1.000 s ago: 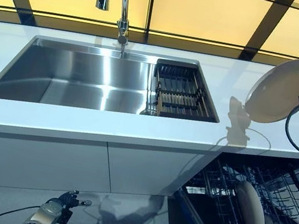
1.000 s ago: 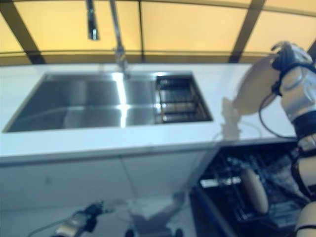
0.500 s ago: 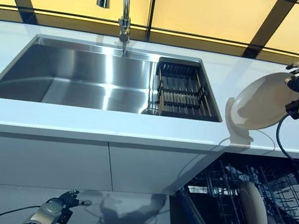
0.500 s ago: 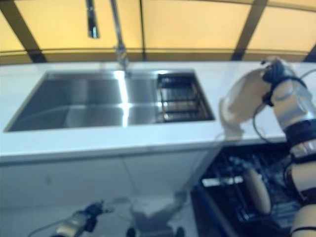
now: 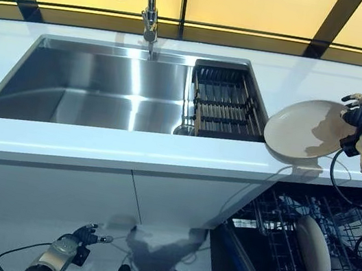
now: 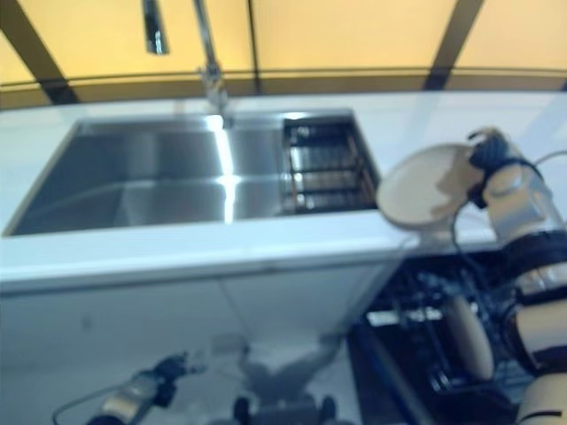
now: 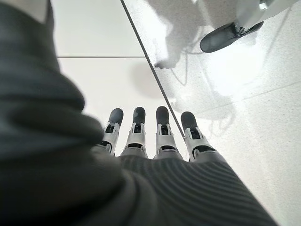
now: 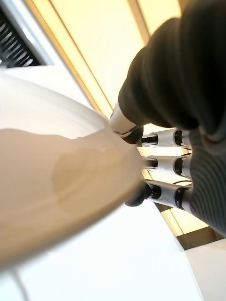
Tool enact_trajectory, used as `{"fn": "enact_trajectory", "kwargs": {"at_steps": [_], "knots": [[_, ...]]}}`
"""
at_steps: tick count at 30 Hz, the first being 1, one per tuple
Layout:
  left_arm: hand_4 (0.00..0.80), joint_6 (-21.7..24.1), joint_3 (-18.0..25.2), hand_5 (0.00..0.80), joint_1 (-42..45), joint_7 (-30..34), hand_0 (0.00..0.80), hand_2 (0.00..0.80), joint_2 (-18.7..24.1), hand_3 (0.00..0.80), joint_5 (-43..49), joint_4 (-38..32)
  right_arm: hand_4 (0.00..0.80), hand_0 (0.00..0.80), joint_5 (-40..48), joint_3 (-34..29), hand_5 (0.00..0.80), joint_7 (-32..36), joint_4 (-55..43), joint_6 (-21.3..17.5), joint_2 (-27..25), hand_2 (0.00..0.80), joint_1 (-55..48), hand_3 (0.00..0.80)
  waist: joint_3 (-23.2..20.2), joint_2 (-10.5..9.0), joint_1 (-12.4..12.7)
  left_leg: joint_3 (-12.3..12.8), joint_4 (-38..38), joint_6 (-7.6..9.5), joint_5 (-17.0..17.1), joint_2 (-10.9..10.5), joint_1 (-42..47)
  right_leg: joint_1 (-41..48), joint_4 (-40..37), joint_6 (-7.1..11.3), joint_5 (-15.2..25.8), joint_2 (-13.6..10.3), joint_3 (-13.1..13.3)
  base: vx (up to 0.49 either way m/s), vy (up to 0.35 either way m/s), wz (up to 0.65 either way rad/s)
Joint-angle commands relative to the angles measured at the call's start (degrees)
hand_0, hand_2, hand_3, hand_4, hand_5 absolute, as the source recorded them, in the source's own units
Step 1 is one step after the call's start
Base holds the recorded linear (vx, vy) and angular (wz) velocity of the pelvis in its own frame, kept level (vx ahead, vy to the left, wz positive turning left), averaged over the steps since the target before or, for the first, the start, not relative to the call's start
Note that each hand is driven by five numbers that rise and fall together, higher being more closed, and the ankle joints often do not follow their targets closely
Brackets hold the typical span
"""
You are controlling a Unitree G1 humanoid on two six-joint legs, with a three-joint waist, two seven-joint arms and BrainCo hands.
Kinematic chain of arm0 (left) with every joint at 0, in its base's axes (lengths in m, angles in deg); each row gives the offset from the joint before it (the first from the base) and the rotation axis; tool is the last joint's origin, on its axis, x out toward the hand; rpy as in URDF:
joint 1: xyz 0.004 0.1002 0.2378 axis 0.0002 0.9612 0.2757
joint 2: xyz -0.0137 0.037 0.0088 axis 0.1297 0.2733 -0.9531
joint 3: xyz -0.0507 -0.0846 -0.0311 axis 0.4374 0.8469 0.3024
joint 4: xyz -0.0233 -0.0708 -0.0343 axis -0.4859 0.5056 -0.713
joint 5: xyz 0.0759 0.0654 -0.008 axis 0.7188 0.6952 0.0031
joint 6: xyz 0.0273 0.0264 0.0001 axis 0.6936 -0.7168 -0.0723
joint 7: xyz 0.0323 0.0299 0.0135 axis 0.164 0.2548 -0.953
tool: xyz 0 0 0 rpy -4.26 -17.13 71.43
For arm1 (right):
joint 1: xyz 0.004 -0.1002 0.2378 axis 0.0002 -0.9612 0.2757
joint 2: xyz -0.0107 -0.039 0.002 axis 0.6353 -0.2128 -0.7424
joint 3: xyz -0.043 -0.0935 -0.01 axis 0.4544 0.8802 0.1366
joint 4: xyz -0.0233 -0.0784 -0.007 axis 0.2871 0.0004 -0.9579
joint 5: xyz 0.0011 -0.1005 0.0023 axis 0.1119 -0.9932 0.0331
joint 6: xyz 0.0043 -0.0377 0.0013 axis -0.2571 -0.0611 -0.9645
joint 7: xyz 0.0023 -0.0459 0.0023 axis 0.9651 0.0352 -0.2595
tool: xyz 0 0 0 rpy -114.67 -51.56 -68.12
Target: Take plates into dishwasher
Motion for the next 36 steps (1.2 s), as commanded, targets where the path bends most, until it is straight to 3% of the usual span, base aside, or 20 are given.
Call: {"fn": "enact_trajectory", "kwargs": {"at_steps": [1, 15, 19, 20, 21, 22, 28, 32, 36], "knots": [[0.000, 0.8, -1.6, 0.000, -5.8, -0.1, 0.000, 0.000, 2.6, 0.000, -0.8, 2.1, 0.800, 0.800, -1.0, -0.8, 0.800, -2.2, 1.2, -0.6, -2.1, 0.800, 3.1, 0.800, -0.1, -1.25, 0.2, 0.2, 0.6, 1.44, -5.5, -1.2, 3.5, 1.7, 0.3, 4.12, -1.5, -2.6, -1.2, 0.000, 0.000, 0.00], [0.000, 0.6, -1.2, 0.000, -7.3, 0.2, 0.000, 0.000, 3.1, 0.000, -1.9, 1.7, 0.800, 0.800, -1.7, -1.5, 0.800, -2.2, 2.1, -1.0, -1.5, 0.800, 0.6, 0.800, 0.7, -0.62, -0.7, 1.0, 0.8, 1.41, -5.3, -1.1, 2.9, 0.7, 0.3, 4.14, -1.2, -2.6, -0.4, -0.011, 0.002, -0.02], [0.000, 0.2, -0.6, 0.000, -7.8, 0.9, 0.000, 0.000, 3.8, 0.000, -2.6, 1.2, 0.800, 0.800, -3.0, -1.3, 0.800, -2.1, 1.2, -3.5, -2.4, 0.800, 1.0, 0.800, 1.0, -0.40, -1.1, 1.2, 0.8, 1.30, -5.1, -1.1, 2.6, 0.4, 0.3, 4.09, -1.0, -2.6, -0.1, -0.046, 0.024, -0.05], [0.000, 0.5, -0.4, 0.000, -7.7, 1.2, 0.000, 0.000, 4.0, 0.000, -2.6, 1.3, 0.709, 0.709, -4.1, -1.0, 0.709, -1.4, 0.8, -5.4, -2.9, 0.709, 1.3, 0.709, 1.1, -0.40, -1.1, 1.1, 0.9, 1.29, -5.1, -1.1, 2.5, 0.3, 0.3, 4.09, -1.1, -2.5, -0.1, -0.036, 0.027, -0.03], [0.000, 0.4, -0.4, 0.000, -7.8, 1.2, 0.000, 0.000, 4.1, 0.000, -2.7, 1.1, 0.317, 0.317, -5.4, -0.4, 0.317, -0.5, -0.2, -6.6, -3.3, 0.317, 1.7, 0.317, 1.1, -0.50, -1.2, 1.1, 0.8, 1.29, -5.1, -1.1, 2.5, 0.3, 0.3, 4.09, -1.1, -2.5, -0.1, -0.033, 0.022, -0.02], [0.000, 0.4, -0.5, 0.000, -7.8, 1.2, 0.000, 0.000, 4.1, 0.000, -2.7, 1.0, 0.000, 0.000, -7.7, 0.1, 0.000, 0.3, -1.2, -7.7, -3.7, 0.000, 1.9, 0.000, 1.1, -0.58, -1.2, 1.1, 0.9, 1.30, -5.1, -1.2, 2.5, 0.2, 0.4, 4.11, -1.1, -2.5, 0.0, 0.000, 0.000, 0.00], [0.000, 1.2, 0.5, 0.000, -6.5, 1.6, 0.000, 0.000, 4.0, 0.000, -1.1, 0.7, 0.000, 0.000, -17.1, 3.2, 0.000, 3.4, -12.3, -12.8, -7.9, 0.000, 0.7, 0.000, 0.4, -1.47, -1.7, 1.2, 0.9, 1.46, -5.1, -1.2, 2.6, 0.4, 0.5, 4.35, -1.1, -2.4, 0.1, 0.000, 0.000, 0.00], [0.000, 1.3, 1.6, 0.000, -5.7, 2.4, 0.000, 0.000, 4.3, 0.000, -0.2, 0.0, 0.000, 0.000, -18.1, 1.9, 0.000, 7.8, -19.7, -12.4, -8.2, 0.000, -2.4, 0.000, 0.3, -1.71, -2.1, 1.3, 0.9, 1.49, -5.1, -1.3, 2.8, 0.5, 0.4, 4.54, -1.0, -2.4, 0.0, 0.000, 0.000, 0.00], [0.000, 1.4, 2.6, 0.000, -5.3, 3.1, 0.000, 0.000, 4.4, 0.000, 0.2, -0.3, 0.000, 0.000, -20.7, 0.7, 0.000, 10.3, -23.4, -14.7, -8.7, 0.000, -3.9, 0.000, 0.1, -1.86, -2.4, 1.3, 0.8, 1.56, -5.2, -1.5, 3.4, 1.0, 0.3, 4.61, -1.0, -2.4, -0.1, -0.002, 0.016, 0.00]]}}
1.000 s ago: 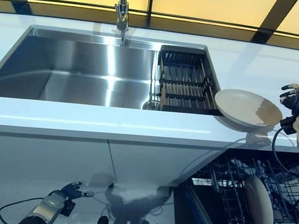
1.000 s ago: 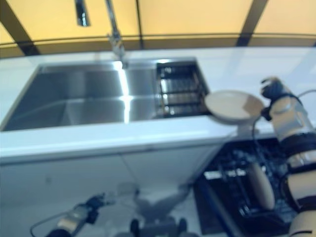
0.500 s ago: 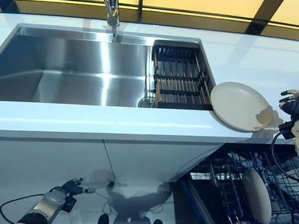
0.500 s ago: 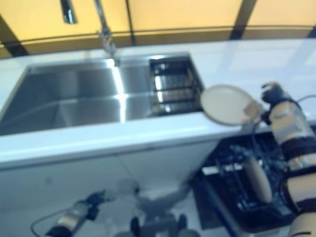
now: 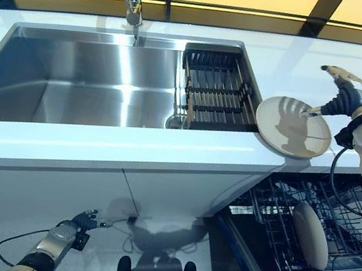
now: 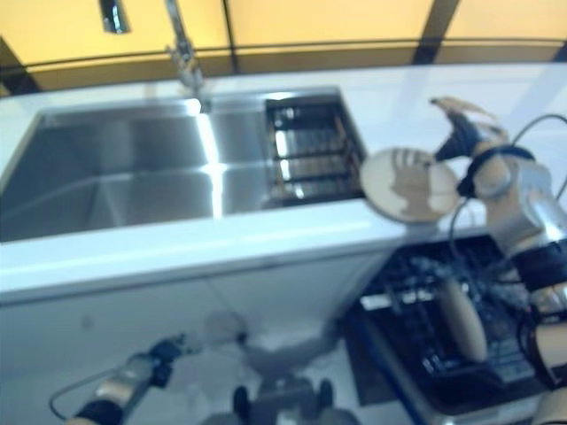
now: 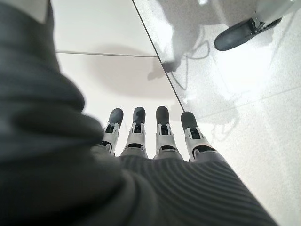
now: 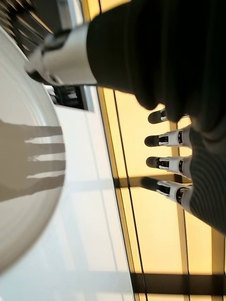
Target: Take plates into dishwasher
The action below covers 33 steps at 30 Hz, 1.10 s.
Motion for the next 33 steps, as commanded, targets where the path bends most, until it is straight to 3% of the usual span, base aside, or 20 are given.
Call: {"fn": "enact_trajectory", "kwargs": {"at_steps": [1, 11, 26, 27, 28, 30, 32, 33], "knots": [[0.000, 1.4, -0.3, 0.000, -2.4, 0.9, 0.000, 0.000, 2.6, 0.000, 2.1, 0.3, 0.000, 0.000, -3.0, 1.6, 0.000, 1.8, -2.4, -2.2, -4.4, 0.000, 1.1, 0.000, -2.7, -1.26, -0.4, -0.1, 0.6, 1.73, -4.9, -1.3, 3.3, 1.6, 0.3, 4.52, -1.1, -2.5, -1.5, 0.000, 0.000, 0.00], [0.000, 3.1, 1.6, 0.000, -0.5, 2.1, 0.000, 0.000, 2.9, 0.000, 3.5, 0.9, 0.000, 0.000, 3.2, -0.8, 0.000, 12.0, -9.4, 1.7, -6.1, 0.000, -1.4, 0.000, -3.7, -2.04, -0.6, 0.4, 0.2, 1.74, -4.8, -1.3, 3.9, 2.0, 0.3, 4.73, -1.1, -2.5, -1.8, -0.001, 0.001, 0.00], [0.000, 3.8, 2.4, 0.000, -0.4, 3.6, 0.000, 0.000, 3.8, 0.000, 4.4, 0.7, 0.000, 0.000, 8.8, -4.5, 0.000, 17.5, -11.1, 4.0, -6.9, 0.000, -5.2, 0.000, -4.5, -2.66, -1.3, 1.2, 0.1, 1.71, -4.9, -1.1, 4.5, 2.2, 0.3, 5.00, -0.9, -2.3, -1.5, -0.002, -0.003, 0.00], [0.000, 1.7, 1.6, 0.000, -0.3, -1.7, 0.000, 0.000, 0.1, 0.000, 5.1, 2.2, 0.000, 0.000, 7.7, -7.2, 0.000, 18.6, -13.6, 5.8, -5.3, 0.000, -7.4, 0.000, -4.5, -3.12, -1.3, 1.2, 0.4, 1.79, -5.1, -1.2, 4.3, 2.1, 0.3, 5.10, -0.7, -2.1, -1.7, -0.028, -0.075, 0.00], [0.000, 4.8, 0.9, 0.000, 0.0, -2.4, 0.000, 0.000, -1.0, 0.000, 6.6, 2.4, 0.000, 0.000, 7.4, -8.3, 0.000, 18.6, -14.6, 6.3, -5.1, 0.000, -8.9, 0.000, -4.4, -3.34, -1.0, 1.1, 0.4, 1.66, -5.1, -1.1, 4.3, 2.1, 0.3, 5.16, -0.7, -2.0, -1.7, -0.043, -0.089, -0.01], [0.000, 6.3, -0.3, 0.000, 0.5, -4.9, 0.000, 0.000, -2.5, 0.000, 6.3, 3.5, 0.000, 0.000, 6.7, -8.5, 0.000, 17.4, -14.9, 5.8, -3.8, 0.000, -10.7, 0.000, -3.9, -3.62, -1.1, 0.7, 0.2, 1.47, -5.1, -1.0, 4.4, 2.1, 0.3, 5.13, -0.8, -1.8, -1.6, -0.024, -0.046, -0.04], [0.000, 15.0, -1.7, 0.000, 0.4, -7.0, 0.000, 0.000, -5.6, 0.000, 4.6, 12.1, 0.000, 0.000, 4.7, -9.5, 0.000, 16.0, -15.9, 4.1, -0.6, 0.000, -14.7, 0.000, -3.4, -4.62, -1.9, 1.5, 0.2, 1.58, -5.4, -0.8, 4.7, 2.3, 0.3, 4.86, -0.7, -1.6, -1.3, -0.011, -0.060, -0.05], [0.000, 14.9, -2.4, 0.000, 0.7, -8.5, 0.000, 0.000, -6.5, 0.000, 4.3, 12.0, 0.000, 0.000, 5.9, -7.9, 0.000, 15.4, -15.8, 4.4, -1.2, 0.000, -14.0, 0.000, -3.3, -4.88, -2.0, 1.8, 0.2, 1.52, -5.3, -0.7, 4.9, 2.3, 0.3, 4.92, -0.5, -1.7, -1.2, -0.007, -0.041, -0.05]]}}
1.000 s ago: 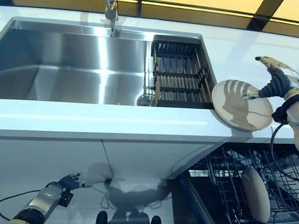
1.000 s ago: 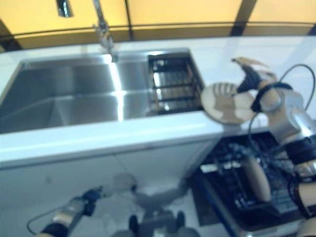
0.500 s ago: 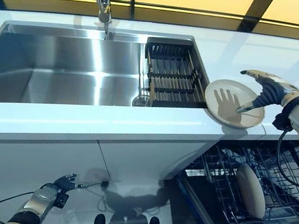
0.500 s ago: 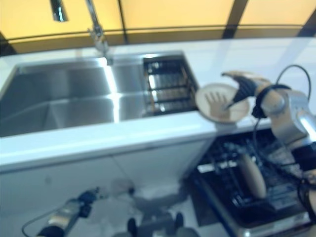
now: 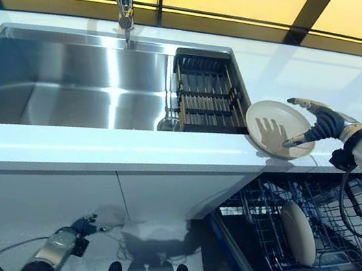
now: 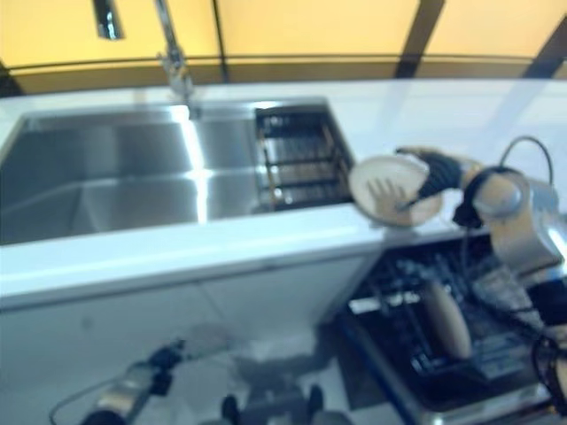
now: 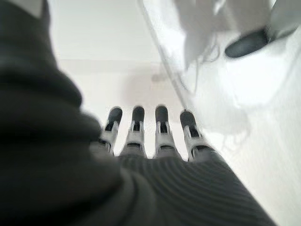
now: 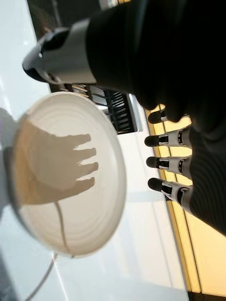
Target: Take plates into dishwasher
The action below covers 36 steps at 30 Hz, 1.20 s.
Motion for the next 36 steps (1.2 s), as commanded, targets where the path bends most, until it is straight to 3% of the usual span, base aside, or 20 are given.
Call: {"fn": "enact_trajectory", "kwargs": {"at_steps": [1, 2, 3, 4, 6, 10, 15, 22, 28, 36], "knots": [[0.000, 3.5, -3.3, 0.000, -3.2, -8.6, 0.000, 0.000, -1.7, 0.000, 0.8, 7.5, 0.000, 0.000, -0.1, 0.9, 0.000, -2.6, -0.5, -0.9, -0.7, 0.000, 1.7, 0.000, -1.0, -1.29, 0.2, 0.6, 0.3, 1.74, -5.0, -0.9, 4.0, 2.0, 0.2, 4.90, -0.5, -2.1, -1.5, 0.003, -0.024, -0.09], [0.000, 3.0, -3.6, 0.000, -2.7, -9.1, 0.000, 0.000, -1.9, 0.000, 1.0, 6.6, 0.000, 0.000, 0.9, 1.6, 0.000, -1.8, 0.2, -0.5, -1.0, 0.000, 2.9, 0.000, -0.9, -1.54, 0.4, 0.5, 0.3, 1.62, -4.9, -0.9, 4.0, 2.1, 0.2, 4.95, -0.5, -2.1, -1.6, 0.006, -0.018, -0.11], [0.000, 7.3, -3.5, 0.000, -2.4, -6.5, 0.000, 0.000, -1.5, 0.000, 0.3, 4.9, 0.000, 0.000, 1.5, 2.1, 0.000, -0.9, 1.0, -0.1, -1.4, 0.000, 4.2, 0.000, -1.0, -1.47, 0.5, 0.4, 0.3, 1.60, -4.9, -0.9, 4.0, 2.2, 0.2, 5.03, -0.5, -2.3, -1.8, 0.007, -0.017, -0.11], [0.000, 7.7, -3.0, 0.000, -2.4, -6.4, 0.000, 0.000, -1.5, 0.000, 0.6, 5.5, 0.000, 0.000, 1.3, 0.9, 0.000, 0.1, 2.2, -1.8, -1.1, 0.000, 3.5, 0.000, -1.1, -1.56, 0.5, 0.5, 0.3, 1.68, -5.0, -0.9, 4.0, 2.2, 0.2, 4.94, -0.5, -2.2, -1.8, 0.005, -0.006, -0.06], [0.000, 5.1, -3.4, 0.000, -2.5, -6.4, 0.000, 0.000, -1.1, 0.000, -0.2, 3.2, 0.000, 0.000, 1.6, 1.0, 0.000, 0.3, 3.4, -3.2, -1.3, 0.000, 3.4, 0.000, -1.3, -1.33, 0.4, 0.5, 0.2, 1.65, -4.9, -0.9, 4.0, 2.1, 0.2, 5.09, -0.5, -2.3, -1.9, 0.000, 0.000, 0.00], [0.000, -0.9, -2.0, 0.000, -2.6, -3.0, 0.000, 0.000, 1.7, 0.000, -1.6, -2.8, 0.000, 0.000, 2.8, 1.8, 0.000, 2.4, 3.6, -1.3, -2.8, 0.000, 6.5, 0.000, -1.8, -0.57, 0.9, 0.1, 0.1, 1.68, -4.8, -1.1, 4.0, 2.1, 0.2, 5.15, -0.6, -2.6, -2.1, 0.007, 0.025, 0.02], [0.000, -2.7, 0.8, 0.000, -1.9, 0.0, 0.000, 0.000, 4.4, 0.000, -4.0, -4.5, 0.000, 0.000, 2.4, 1.9, 0.000, 3.5, 3.2, -0.7, -4.2, 0.000, 6.9, 0.000, -2.2, 0.03, 1.3, -0.1, 0.0, 1.92, -4.7, -1.2, 3.8, 2.0, 0.2, 5.14, -0.7, -2.6, -2.2, 0.002, 0.013, 0.01], [0.000, -1.8, 4.2, 0.000, -0.4, 2.2, 0.000, 0.000, 6.2, 0.000, -5.9, -4.5, 0.000, 0.000, 1.1, 1.8, 0.000, 4.1, 2.1, -2.1, -5.5, 0.000, 5.3, 0.000, -2.0, 0.36, 1.7, 0.0, 0.1, 2.15, -4.6, -1.1, 3.7, 1.8, 0.2, 5.12, -0.5, -2.8, -2.3, 0.000, 0.000, 0.00], [0.000, -3.7, 4.3, 0.000, 0.3, 3.7, 0.000, 0.000, 7.4, 0.000, -3.5, -2.5, 0.000, 0.000, 1.0, 3.4, 0.000, 4.2, 2.8, -3.7, -5.8, 0.000, 6.5, 0.000, -1.3, 0.94, 2.0, -0.6, 0.1, 2.14, -4.4, -1.2, 3.2, 1.5, 0.2, 5.06, -0.5, -2.9, -2.5, 0.000, 0.000, 0.00], [0.000, -4.7, 6.4, 0.000, 1.8, 1.7, 0.000, 0.000, 7.5, 0.000, -5.2, 2.0, 0.000, 0.000, 0.5, 5.0, 0.000, 5.7, 2.0, -3.2, -5.2, 0.000, 7.0, 0.000, -0.2, 1.47, 2.4, -1.1, 0.1, 1.99, -4.0, -1.2, 2.1, 0.7, 0.2, 4.91, -0.6, -2.9, -2.9, -0.037, -0.007, 0.00]]}}
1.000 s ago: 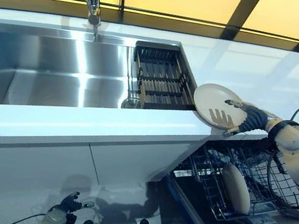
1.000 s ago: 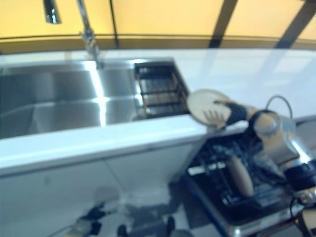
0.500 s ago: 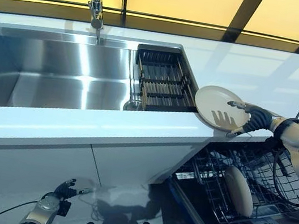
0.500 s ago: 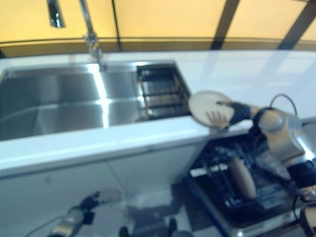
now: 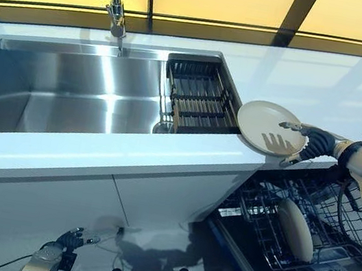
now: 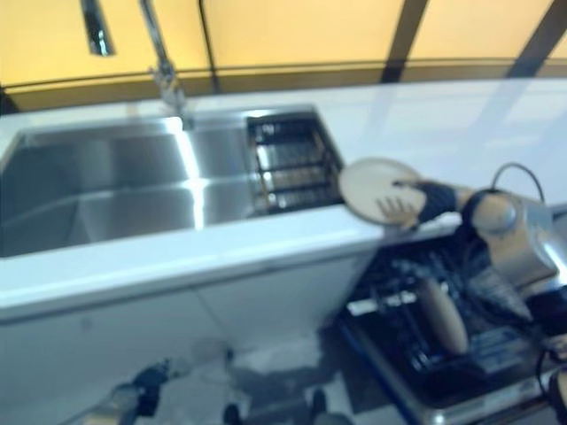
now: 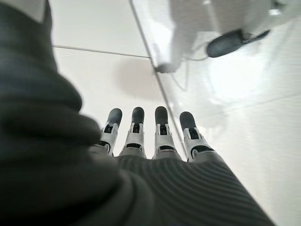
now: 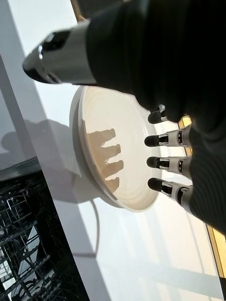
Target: Take plates into dishwasher
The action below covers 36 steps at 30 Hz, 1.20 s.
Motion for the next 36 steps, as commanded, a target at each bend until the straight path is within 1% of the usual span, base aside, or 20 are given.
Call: {"fn": "enact_trajectory", "kwargs": {"at_steps": [1, 9, 13, 20, 33, 34, 36], "knots": [[0.000, 0.0, 0.6, 0.000, -2.5, -1.5, 0.000, 0.000, 3.7, 0.000, -1.0, 3.8, 0.000, 0.000, -1.4, 2.5, 0.000, 0.2, -0.6, -1.1, -1.9, 0.000, 6.2, 0.000, 0.4, -1.47, 2.3, -1.4, 0.2, 1.48, -3.4, -1.2, 2.2, 1.1, 0.3, 4.83, -0.6, -2.4, -2.7, -0.035, -0.008, 0.01], [0.000, -0.4, 3.7, 0.000, -1.7, -3.2, 0.000, 0.000, 3.2, 0.000, -4.9, 4.0, 0.000, 0.000, -4.8, 2.2, 0.000, 1.1, -1.6, -2.2, -1.2, 0.000, 3.5, 0.000, 1.1, -1.14, 2.5, -1.7, 0.2, 1.48, -3.4, -1.3, 1.8, 0.8, 0.3, 4.70, -0.6, -2.5, -3.0, -0.010, -0.001, 0.01], [0.000, -0.6, 3.8, 0.000, -1.9, -3.1, 0.000, 0.000, 2.9, 0.000, -5.6, 3.3, 0.000, 0.000, -6.4, 2.8, 0.000, 1.5, -2.2, -2.8, -1.2, 0.000, 3.4, 0.000, 1.2, -1.00, 2.6, -1.9, 0.2, 1.49, -3.3, -1.4, 1.6, 0.7, 0.3, 4.69, -0.5, -2.5, -3.0, -0.008, 0.001, 0.03], [0.000, -1.0, 3.6, 0.000, -2.3, -2.8, 0.000, 0.000, 2.7, 0.000, -6.3, 2.1, 0.000, 0.000, -7.4, 3.6, 0.000, 2.8, -2.9, -2.6, -1.0, 0.000, 3.7, 0.000, 1.3, -0.96, 2.7, -1.9, 0.2, 1.44, -3.2, -1.5, 1.2, 0.4, 0.3, 4.73, -0.5, -2.6, -3.1, 0.000, 0.000, 0.00], [0.000, -1.7, 3.4, 0.000, -3.0, -2.8, 0.000, 0.000, 2.8, 0.000, -6.8, 0.1, 0.000, 0.000, -10.2, 5.3, 0.000, 6.6, -0.6, -1.0, 1.1, 0.000, 3.1, 0.000, 1.9, -1.12, 3.0, -1.7, 0.3, 1.49, -3.1, -1.3, 0.9, 0.3, 0.3, 4.77, -0.4, -2.7, -3.1, 0.000, 0.000, 0.00], [0.000, -1.7, 3.3, 0.000, -3.1, -2.9, 0.000, 0.000, 2.8, 0.000, -7.0, 0.0, 0.041, 0.041, -10.5, 5.6, 0.041, 6.9, -0.1, -0.9, 1.3, 0.041, 3.4, 0.041, 2.0, -1.07, 3.1, -1.8, 0.3, 1.48, -3.1, -1.3, 0.9, 0.3, 0.3, 4.74, -0.4, -2.7, -3.1, 0.000, 0.000, 0.00], [0.000, -1.9, 3.2, 0.000, -3.2, -2.8, 0.000, 0.000, 2.9, 0.000, -7.0, -0.3, 0.182, 0.182, -11.0, 6.2, 0.182, 7.1, 1.0, -0.6, 1.8, 0.182, 3.8, 0.182, 2.1, -1.00, 3.2, -1.8, 0.3, 1.47, -3.0, -1.4, 0.8, 0.2, 0.3, 4.69, -0.4, -2.7, -3.2, 0.000, 0.000, 0.00]]}}
